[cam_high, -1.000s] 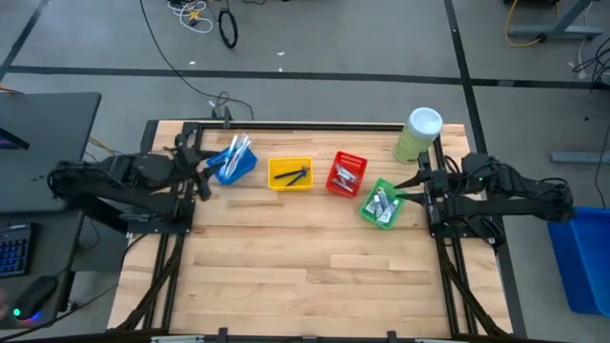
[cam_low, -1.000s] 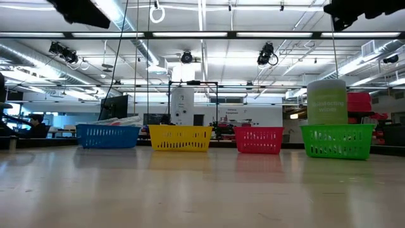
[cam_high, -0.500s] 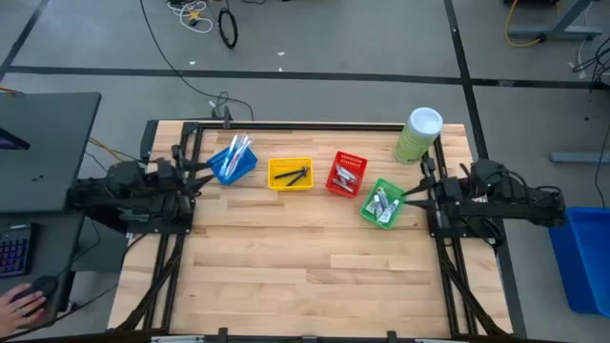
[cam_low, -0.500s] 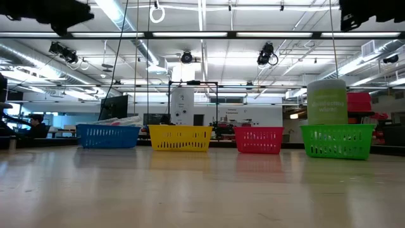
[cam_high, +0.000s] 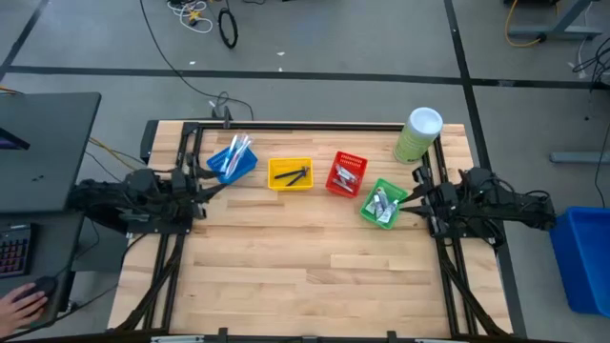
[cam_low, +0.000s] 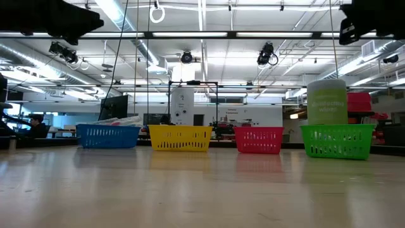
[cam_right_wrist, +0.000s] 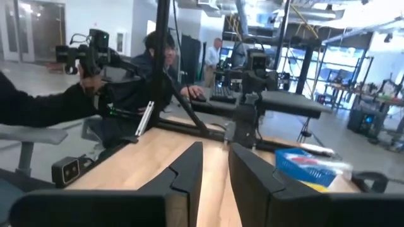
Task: Pick & Place Travel size toiletries
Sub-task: Return to Home Position
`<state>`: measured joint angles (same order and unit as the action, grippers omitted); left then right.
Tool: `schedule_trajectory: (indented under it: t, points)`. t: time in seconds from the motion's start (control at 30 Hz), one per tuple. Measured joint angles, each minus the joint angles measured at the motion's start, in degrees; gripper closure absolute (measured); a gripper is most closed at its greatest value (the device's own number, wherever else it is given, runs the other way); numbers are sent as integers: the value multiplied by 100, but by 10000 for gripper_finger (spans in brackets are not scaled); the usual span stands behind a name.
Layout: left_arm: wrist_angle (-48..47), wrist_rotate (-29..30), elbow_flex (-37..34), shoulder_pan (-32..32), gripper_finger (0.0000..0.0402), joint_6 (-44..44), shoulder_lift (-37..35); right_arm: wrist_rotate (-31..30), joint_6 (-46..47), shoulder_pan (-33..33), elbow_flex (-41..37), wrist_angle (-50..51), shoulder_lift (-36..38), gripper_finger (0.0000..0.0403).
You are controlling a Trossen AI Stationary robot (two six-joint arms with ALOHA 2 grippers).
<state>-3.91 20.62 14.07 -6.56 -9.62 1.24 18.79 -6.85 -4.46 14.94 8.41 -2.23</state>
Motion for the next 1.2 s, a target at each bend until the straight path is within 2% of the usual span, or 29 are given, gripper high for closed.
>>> schedule_trajectory:
  t: [0.23,0.73,0.9,1.2]
  points:
    - [623,2,-616,0,248,44,-30,15,255,0,-598,-578,-1,318]
    - [1153,-139,-1191,-1,248,214,-29,92,350,0,-1409,-1631,-1,318]
    - [1210,-139,-1347,1,248,437,-27,91,587,-1,-1440,-1524,-4,318]
    - [1192,-72,-1354,-1,248,749,-24,87,458,-1,-1440,-1369,-4,318]
